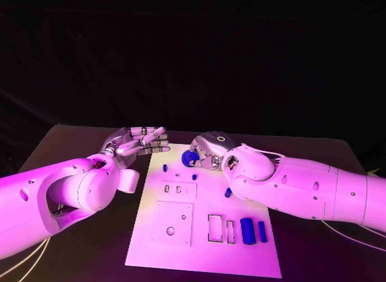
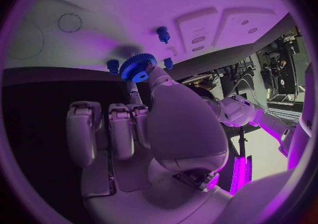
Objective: Assemble the parts on the task board
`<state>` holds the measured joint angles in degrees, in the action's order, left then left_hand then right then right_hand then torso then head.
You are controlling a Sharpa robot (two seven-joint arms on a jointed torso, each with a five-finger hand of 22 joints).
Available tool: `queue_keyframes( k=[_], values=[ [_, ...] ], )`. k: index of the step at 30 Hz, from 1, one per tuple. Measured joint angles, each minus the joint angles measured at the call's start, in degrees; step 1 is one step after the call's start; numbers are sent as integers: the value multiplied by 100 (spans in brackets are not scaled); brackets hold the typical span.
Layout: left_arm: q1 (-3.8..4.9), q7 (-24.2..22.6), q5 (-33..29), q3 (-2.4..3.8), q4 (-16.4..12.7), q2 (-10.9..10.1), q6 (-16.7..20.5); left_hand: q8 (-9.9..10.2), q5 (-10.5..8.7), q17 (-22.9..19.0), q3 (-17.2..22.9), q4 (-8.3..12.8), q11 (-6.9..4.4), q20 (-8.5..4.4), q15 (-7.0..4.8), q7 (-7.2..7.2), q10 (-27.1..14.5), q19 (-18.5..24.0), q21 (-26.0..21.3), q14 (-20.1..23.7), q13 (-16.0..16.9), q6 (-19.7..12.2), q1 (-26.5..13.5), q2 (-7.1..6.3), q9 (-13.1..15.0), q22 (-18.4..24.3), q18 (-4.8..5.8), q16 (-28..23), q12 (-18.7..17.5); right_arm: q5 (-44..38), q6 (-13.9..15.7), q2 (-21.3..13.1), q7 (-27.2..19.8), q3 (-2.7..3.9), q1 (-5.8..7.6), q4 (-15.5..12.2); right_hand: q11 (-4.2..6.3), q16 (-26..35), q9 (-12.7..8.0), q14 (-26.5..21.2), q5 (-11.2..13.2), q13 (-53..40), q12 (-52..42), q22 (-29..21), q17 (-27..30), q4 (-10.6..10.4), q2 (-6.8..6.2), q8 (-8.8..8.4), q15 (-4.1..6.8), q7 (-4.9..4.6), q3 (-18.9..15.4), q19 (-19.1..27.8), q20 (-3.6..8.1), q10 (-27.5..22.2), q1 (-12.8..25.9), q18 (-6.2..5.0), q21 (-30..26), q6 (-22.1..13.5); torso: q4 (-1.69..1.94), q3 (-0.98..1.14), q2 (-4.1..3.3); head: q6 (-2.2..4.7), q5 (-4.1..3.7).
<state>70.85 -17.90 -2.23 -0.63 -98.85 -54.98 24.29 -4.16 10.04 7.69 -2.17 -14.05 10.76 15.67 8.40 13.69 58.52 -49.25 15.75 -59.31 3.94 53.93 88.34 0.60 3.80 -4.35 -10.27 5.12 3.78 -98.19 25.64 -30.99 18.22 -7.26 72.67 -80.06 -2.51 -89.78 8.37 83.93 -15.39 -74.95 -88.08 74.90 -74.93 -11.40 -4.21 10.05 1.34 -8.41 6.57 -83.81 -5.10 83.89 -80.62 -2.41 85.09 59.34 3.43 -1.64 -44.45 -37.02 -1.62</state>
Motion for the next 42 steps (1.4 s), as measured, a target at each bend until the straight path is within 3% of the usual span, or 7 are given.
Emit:
queue_keyframes(
  k=[17,22,26,27,31,42],
  values=[
    [0,33,0,0,5,-2,-22,0,0,-1,0,0,0,21,20,0,0,21,0,20,0,0,0,0,0,6,0,0,0,-81,-130,54,106,-4,-9,88,0,0,31,0,12,1,0,4,1,-16,-69,-63,0,53,16,0,0,0,22,-9,0,59,2,-1,4,-7,-5],
    [0,38,0,0,5,-4,-26,0,0,-1,0,0,0,21,19,0,0,21,0,20,0,0,0,0,0,6,-1,0,0,-90,-154,83,115,-5,-12,109,0,0,8,0,189,1,24,4,1,-57,-146,-169,0,119,21,0,0,0,99,-12,0,118,4,-1,3,-7,-1],
    [0,41,0,0,4,-6,-28,0,0,-1,0,0,0,21,20,0,0,21,0,20,0,0,0,0,0,6,-1,0,0,-94,-154,98,119,-4,-11,133,-36,0,-23,20,343,2,45,3,1,-117,-218,-284,-24,63,0,0,0,10,176,-13,0,-63,6,-1,3,-13,2],
    [0,42,0,0,4,-6,-29,0,0,0,0,0,0,21,19,0,0,21,0,20,0,0,0,0,0,6,0,0,0,-95,-154,101,120,-5,-12,142,-76,0,-43,10,368,2,45,3,2,-153,-265,-335,-54,38,-26,0,0,9,223,-12,0,-131,5,-1,3,-14,2],
    [0,47,0,0,4,-5,-36,0,0,5,0,0,0,21,19,0,0,21,0,20,0,0,0,0,0,6,0,0,0,-96,-152,107,125,-9,-16,162,-74,0,-91,0,380,2,45,3,2,-303,-418,-521,-63,-2,-176,-32,-32,10,376,-14,-24,-354,3,-1,2,-17,3],
    [0,64,0,0,34,3,-66,0,0,4,0,0,0,21,19,0,0,21,0,20,0,0,0,0,0,5,0,-26,0,-93,-154,108,152,-10,-18,193,-115,0,-91,20,411,3,45,2,2,-357,-426,-544,-83,-20,-230,-11,-54,9,384,-15,-24,-371,2,0,2,-16,-9]
  ],
)
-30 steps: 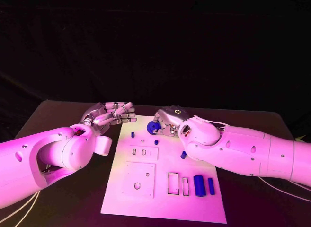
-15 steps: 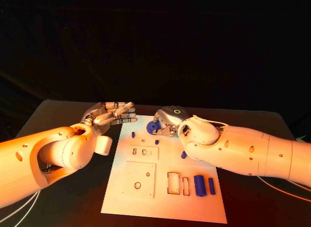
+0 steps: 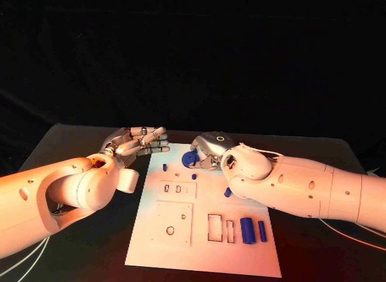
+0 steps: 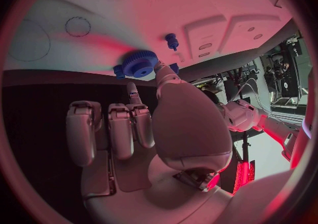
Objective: Assemble the parts on the task board
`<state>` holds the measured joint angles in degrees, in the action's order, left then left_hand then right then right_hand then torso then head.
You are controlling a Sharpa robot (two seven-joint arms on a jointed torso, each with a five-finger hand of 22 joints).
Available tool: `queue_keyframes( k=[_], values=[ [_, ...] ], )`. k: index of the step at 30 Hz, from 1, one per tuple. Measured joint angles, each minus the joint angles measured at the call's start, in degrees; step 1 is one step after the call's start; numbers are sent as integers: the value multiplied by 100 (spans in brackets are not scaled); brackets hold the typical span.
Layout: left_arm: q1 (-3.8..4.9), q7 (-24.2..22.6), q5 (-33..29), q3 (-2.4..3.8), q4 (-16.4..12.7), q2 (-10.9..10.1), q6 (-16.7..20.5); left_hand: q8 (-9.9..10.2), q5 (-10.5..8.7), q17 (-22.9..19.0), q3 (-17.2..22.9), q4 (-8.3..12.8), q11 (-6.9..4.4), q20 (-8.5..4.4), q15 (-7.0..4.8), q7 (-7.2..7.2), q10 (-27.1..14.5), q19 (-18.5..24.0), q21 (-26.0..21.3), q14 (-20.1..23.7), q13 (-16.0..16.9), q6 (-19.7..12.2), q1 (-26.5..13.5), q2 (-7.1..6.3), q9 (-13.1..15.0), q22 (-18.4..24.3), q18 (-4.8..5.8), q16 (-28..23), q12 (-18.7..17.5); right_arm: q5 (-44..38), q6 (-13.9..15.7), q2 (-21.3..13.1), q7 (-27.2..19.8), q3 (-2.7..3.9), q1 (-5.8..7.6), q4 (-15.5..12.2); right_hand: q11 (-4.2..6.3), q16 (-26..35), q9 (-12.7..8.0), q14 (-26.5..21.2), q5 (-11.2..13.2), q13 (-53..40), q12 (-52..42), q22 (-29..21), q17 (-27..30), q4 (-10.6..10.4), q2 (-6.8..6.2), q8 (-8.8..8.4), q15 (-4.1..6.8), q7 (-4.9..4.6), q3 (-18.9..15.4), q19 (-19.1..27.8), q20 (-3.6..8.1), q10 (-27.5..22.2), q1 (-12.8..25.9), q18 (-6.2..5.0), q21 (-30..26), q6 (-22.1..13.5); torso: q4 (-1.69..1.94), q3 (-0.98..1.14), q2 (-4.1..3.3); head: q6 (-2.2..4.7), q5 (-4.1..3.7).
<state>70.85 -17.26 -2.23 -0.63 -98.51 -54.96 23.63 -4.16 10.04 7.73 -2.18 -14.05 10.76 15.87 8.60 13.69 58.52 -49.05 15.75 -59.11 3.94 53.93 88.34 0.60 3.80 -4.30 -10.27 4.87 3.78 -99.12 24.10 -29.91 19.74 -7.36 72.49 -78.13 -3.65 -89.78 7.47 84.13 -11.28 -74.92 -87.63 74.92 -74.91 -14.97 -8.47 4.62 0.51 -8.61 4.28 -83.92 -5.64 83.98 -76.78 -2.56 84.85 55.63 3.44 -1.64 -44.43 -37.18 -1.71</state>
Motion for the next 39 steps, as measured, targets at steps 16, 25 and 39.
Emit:
queue_keyframes(
  k=[16,25,39],
  values=[
    [0,12,0,0,16,1,-21,0,0,-1,0,0,0,0,0,0,0,0,0,0,0,0,0,0,0,0,0,0,0,112,-105,-82,-20,0,0,-65,0,0,28,0,-158,1,0,-1,0,-150,138,-33,0,26,-56,0,0,0,140,-1,0,27,1,4,2,24,5],
    [0,15,0,0,29,9,-23,0,0,-2,0,0,0,0,0,0,0,0,0,0,0,0,0,0,0,0,0,0,0,296,-231,6,-81,0,2,17,0,0,27,0,-158,1,0,-2,-4,-165,152,-55,0,26,-72,0,0,0,227,-1,0,28,4,2,2,22,9],
    [0,17,0,0,30,12,-24,0,0,-2,0,0,0,0,0,0,0,0,0,0,0,0,0,0,0,-1,0,0,0,438,-437,69,-99,1,1,167,1,0,22,0,-189,1,0,0,-3,-165,190,-55,1,26,-72,0,1,0,265,-1,0,27,4,2,-1,7,14]
  ],
)
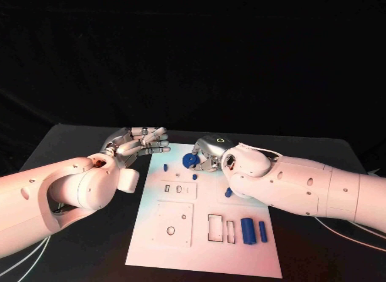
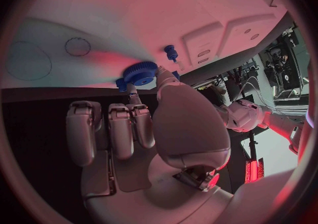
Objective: Assemble the parts on the task board
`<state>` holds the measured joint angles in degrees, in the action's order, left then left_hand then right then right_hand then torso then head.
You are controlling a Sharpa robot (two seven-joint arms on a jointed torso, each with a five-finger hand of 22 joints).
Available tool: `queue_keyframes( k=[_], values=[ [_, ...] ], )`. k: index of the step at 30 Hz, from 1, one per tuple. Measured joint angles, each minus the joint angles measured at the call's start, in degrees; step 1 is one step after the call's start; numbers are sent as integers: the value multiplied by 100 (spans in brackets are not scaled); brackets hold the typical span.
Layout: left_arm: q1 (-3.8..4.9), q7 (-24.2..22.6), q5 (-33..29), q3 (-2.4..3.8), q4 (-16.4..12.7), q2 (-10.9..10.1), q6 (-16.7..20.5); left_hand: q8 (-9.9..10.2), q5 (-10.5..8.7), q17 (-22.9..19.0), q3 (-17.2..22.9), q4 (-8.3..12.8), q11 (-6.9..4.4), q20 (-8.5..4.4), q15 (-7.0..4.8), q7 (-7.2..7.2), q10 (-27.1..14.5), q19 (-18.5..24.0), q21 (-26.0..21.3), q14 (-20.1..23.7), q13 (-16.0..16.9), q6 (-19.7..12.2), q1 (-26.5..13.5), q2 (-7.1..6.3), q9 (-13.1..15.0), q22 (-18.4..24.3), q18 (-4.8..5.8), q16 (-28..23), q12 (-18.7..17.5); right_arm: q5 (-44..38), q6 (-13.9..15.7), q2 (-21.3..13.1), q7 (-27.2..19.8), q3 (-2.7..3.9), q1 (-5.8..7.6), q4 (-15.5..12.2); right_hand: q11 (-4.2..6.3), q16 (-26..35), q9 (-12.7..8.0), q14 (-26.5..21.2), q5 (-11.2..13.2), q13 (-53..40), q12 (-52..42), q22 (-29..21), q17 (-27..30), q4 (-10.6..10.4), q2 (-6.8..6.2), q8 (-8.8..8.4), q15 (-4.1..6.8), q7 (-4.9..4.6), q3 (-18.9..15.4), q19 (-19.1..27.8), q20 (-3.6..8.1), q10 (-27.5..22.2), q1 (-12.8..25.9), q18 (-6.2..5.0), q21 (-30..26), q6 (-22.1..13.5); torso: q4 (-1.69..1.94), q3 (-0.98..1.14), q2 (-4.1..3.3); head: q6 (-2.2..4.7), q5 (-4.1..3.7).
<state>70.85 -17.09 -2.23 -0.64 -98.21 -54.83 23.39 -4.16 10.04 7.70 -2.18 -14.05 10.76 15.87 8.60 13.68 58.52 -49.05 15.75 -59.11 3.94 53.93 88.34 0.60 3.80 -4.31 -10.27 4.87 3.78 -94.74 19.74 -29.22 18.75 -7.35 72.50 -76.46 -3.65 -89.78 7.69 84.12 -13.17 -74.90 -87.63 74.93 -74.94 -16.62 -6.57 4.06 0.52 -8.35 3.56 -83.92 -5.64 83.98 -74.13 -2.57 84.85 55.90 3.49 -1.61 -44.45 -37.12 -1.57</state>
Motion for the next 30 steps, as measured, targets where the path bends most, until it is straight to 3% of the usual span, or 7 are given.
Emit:
queue_keyframes(
  k=[8,12,17,20,21,24,30],
  values=[
    [0,2,0,0,10,-5,-1,0,0,0,0,0,0,0,0,0,0,0,0,0,0,0,0,0,0,0,0,0,0,10,296,-397,-37,3,-4,-427,0,0,29,0,-258,0,-24,2,0,17,0,1,0,2,-16,0,0,0,0,-1,0,46,-7,2,1,1,5],
    [0,2,0,0,22,-7,-1,0,0,2,16,16,12,0,0,0,-13,0,0,0,0,0,0,0,0,2,0,0,0,93,561,-859,-118,23,23,-805,0,0,37,0,-259,0,-24,2,1,38,-34,1,0,-14,-4,0,0,0,-34,-1,0,72,-13,2,7,13,-20],
    [0,3,0,-1,43,-8,-2,0,0,6,16,16,21,0,0,0,-21,0,0,0,0,0,0,0,0,6,0,0,0,523,682,-1593,-348,49,173,-1183,0,32,46,0,-205,-2,197,1,1,170,-135,1,0,-14,11,158,-50,0,-330,-1,-360,112,-37,7,17,26,-53],
    [0,4,0,-2,54,-6,-2,0,0,6,16,16,21,0,0,0,-21,0,0,0,0,0,0,0,0,6,0,0,0,892,641,-1959,-548,53,232,-1272,6,126,45,0,-202,-5,384,1,1,293,-175,1,0,-14,26,379,-37,-5,-527,-19,-630,112,-62,13,33,36,-74],
    [0,4,0,-2,60,-2,-3,0,0,6,16,16,21,0,0,0,-21,0,0,0,0,0,0,0,0,6,0,0,0,1062,605,-2114,-648,53,247,-1299,29,133,45,0,-202,-4,422,1,1,304,-187,1,0,-11,16,428,-31,-34,-564,-89,-689,109,-70,16,38,37,-81],
    [0,4,0,-4,77,9,-4,0,0,6,16,16,21,0,0,0,-21,0,0,0,0,0,0,0,0,6,0,0,0,1431,513,-2426,-869,51,264,-1315,21,156,45,0,-229,-4,444,1,1,350,-221,1,0,8,17,452,-20,-62,-599,-94,-753,90,-97,27,54,38,-112],
    [0,4,0,-7,114,42,-8,0,0,5,16,16,21,0,0,0,-21,0,0,0,0,0,0,0,0,6,0,0,0,1867,390,-2784,-1169,41,259,-1262,22,167,45,0,-271,-4,477,0,2,390,-257,1,0,7,-23,452,-20,-103,-635,-94,-780,90,-147,55,73,38,-138]
  ],
)
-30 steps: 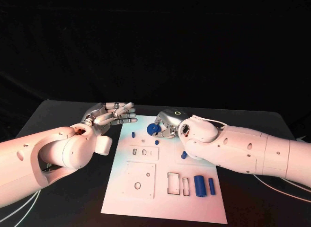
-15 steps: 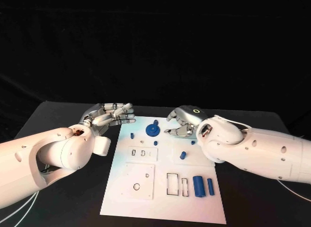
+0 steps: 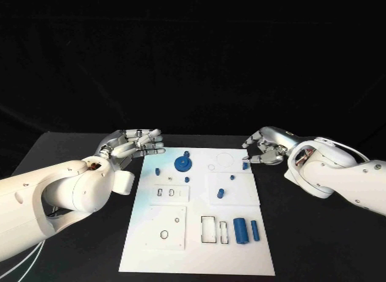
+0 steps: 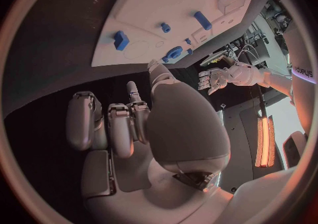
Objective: Assemble the parts on the task board
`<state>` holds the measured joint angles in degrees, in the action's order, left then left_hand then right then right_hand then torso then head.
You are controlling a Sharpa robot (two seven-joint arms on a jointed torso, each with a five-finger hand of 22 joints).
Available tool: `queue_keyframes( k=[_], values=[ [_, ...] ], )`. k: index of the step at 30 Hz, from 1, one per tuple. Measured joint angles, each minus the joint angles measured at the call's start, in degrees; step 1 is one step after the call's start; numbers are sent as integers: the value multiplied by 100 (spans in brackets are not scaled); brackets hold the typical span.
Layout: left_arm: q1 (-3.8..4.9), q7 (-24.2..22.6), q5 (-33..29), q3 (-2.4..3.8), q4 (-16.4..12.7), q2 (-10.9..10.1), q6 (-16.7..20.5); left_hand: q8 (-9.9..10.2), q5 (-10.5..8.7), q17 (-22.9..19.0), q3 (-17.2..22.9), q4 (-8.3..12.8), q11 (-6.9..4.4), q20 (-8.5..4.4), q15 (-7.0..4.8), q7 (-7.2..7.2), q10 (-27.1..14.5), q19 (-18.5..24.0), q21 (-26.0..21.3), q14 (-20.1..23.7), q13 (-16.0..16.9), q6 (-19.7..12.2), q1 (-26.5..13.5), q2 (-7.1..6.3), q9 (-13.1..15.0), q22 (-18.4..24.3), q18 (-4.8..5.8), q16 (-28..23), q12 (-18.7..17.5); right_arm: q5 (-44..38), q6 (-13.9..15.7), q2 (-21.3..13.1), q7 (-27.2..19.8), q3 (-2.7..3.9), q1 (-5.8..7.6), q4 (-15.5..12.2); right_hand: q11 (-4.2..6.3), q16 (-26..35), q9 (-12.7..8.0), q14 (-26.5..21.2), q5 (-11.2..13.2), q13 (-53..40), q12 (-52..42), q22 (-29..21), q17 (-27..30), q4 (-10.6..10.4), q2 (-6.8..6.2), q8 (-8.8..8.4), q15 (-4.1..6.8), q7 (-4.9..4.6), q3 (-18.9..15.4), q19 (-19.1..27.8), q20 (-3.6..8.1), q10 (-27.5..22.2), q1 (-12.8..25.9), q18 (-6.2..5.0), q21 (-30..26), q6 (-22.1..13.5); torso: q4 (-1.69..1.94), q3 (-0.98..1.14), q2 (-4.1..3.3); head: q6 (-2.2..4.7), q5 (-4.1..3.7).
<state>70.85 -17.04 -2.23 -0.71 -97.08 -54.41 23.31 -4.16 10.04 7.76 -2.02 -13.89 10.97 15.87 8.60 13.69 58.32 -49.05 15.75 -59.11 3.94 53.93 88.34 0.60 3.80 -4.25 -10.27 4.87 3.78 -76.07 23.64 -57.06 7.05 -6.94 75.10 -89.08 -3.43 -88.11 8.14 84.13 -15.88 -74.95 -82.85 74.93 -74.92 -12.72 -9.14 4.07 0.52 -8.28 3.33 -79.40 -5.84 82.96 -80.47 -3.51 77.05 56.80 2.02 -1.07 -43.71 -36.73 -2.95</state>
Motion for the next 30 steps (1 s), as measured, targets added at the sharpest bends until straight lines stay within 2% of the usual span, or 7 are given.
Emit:
queue_keyframes(
  k=[7,13,16,26,30],
  values=[
    [0,0,0,-2,33,23,-5,0,0,0,0,0,0,0,0,0,0,0,0,0,0,0,0,0,0,0,0,0,0,182,-39,-114,-183,-16,-70,135,0,0,0,0,-66,1,0,0,0,0,-1,0,0,0,0,0,0,0,-47,0,0,0,-14,15,1,1,-25],
    [0,0,0,-3,44,28,-8,0,0,-1,0,0,0,0,0,0,0,0,0,0,0,0,0,0,0,0,0,0,0,226,-45,-81,-248,-20,-157,242,0,0,-1,0,-91,1,0,-1,1,-18,-1,0,0,0,-18,0,0,0,-47,1,0,0,-7,13,-1,-18,-36],
    [0,0,0,-3,50,28,-9,0,0,-1,0,0,0,0,0,0,0,0,0,0,0,0,0,0,0,0,0,0,0,230,-44,1,-252,-25,-213,338,0,-18,9,0,-164,1,0,-1,1,-18,-1,0,0,0,-18,0,0,0,-47,0,49,0,-8,10,-2,-20,-29],
    [0,1,0,-4,46,20,-13,0,0,-2,0,0,0,0,0,0,0,0,0,0,0,0,0,0,0,-1,0,0,0,168,-42,238,-211,-26,-380,593,-17,-34,15,0,-188,2,-28,-2,1,-33,-2,0,0,0,-33,-56,-9,18,-47,0,96,0,-7,5,1,-64,-26],
    [0,2,0,-4,46,12,-14,0,0,-2,0,0,0,0,0,0,0,0,0,0,0,0,0,0,0,-1,0,0,0,141,-40,287,-190,-27,-405,630,-37,-34,15,0,-188,2,-45,-2,1,-33,-1,0,0,0,-33,-109,-2,37,-47,0,133,0,-9,5,2,-70,-13]
  ],
)
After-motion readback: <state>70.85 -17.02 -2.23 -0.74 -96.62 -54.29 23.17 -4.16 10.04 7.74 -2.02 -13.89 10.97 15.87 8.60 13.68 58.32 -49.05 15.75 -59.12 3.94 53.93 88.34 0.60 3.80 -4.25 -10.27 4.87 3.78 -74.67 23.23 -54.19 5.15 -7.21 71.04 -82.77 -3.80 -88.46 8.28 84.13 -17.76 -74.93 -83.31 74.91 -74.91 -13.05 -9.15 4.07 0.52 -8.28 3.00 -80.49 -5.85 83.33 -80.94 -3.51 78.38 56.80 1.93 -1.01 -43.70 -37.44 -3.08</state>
